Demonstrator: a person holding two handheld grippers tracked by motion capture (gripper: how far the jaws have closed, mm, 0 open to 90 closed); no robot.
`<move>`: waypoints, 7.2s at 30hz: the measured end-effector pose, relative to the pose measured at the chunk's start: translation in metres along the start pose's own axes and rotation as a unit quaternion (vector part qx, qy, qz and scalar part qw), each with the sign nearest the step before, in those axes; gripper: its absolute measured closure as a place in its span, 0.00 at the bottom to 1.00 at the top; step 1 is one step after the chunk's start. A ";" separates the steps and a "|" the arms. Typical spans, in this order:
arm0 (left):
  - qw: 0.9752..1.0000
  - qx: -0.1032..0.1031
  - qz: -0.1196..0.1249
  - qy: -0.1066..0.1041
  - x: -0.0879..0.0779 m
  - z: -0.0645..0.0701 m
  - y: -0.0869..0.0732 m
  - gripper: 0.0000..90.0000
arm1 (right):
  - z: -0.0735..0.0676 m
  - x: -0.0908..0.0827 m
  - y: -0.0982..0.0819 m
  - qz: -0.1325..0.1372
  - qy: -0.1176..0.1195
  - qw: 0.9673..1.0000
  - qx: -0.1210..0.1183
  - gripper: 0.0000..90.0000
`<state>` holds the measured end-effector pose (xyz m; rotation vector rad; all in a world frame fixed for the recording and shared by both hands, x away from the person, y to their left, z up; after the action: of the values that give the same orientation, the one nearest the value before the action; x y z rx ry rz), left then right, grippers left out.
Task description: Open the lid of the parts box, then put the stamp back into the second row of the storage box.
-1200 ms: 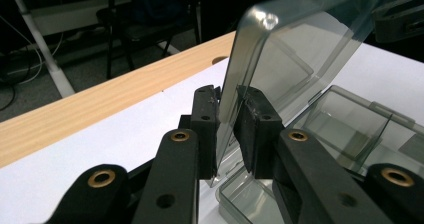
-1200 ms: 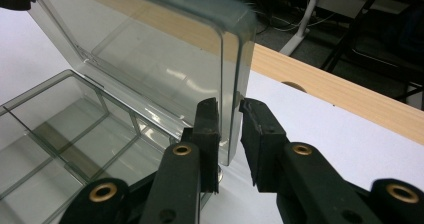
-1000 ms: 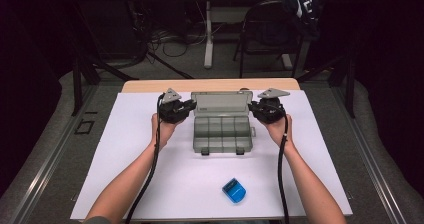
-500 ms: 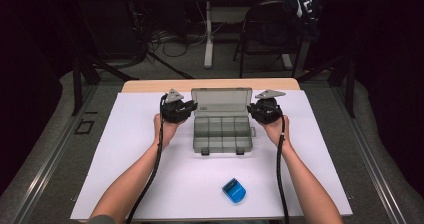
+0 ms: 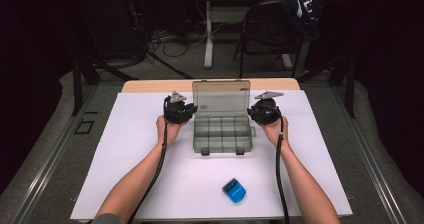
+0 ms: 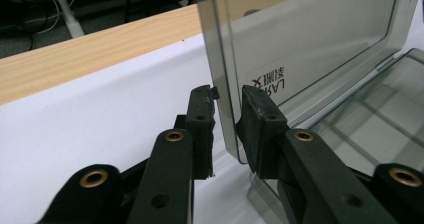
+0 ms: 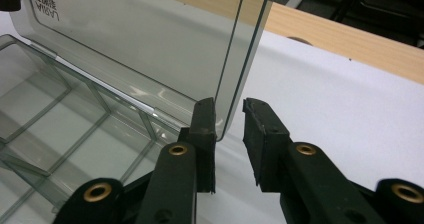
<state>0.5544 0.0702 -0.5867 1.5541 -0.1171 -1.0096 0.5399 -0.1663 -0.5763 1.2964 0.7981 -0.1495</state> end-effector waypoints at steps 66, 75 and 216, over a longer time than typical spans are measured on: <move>0.995 0.064 -0.070 -0.010 -0.132 0.053 -0.102 0.00 | -0.052 -0.104 -0.094 -0.053 0.076 0.994 -0.056 0.00; 0.996 0.052 -0.074 -0.015 -0.136 0.058 -0.112 0.00 | -0.069 -0.113 -0.104 -0.061 0.073 0.992 -0.083 0.00; 0.995 0.059 -0.077 -0.012 -0.136 0.055 -0.117 0.00 | -0.185 -0.122 -0.142 -0.164 0.121 0.966 -0.162 0.38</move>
<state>0.3820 0.1409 -0.6095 1.6792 -0.0753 -1.1597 0.2950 -0.0833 -0.6258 0.8755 1.1932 -0.1200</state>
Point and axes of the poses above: each handheld gripper's, and its own axes: x roughly forward along the jaws, y roughly out of its top, z roughly to its right, the point moved 10 cm from there along x, roughly forward along the jaws, and after that the axes turned 3 degrees about -y, right-handed, at the moved point
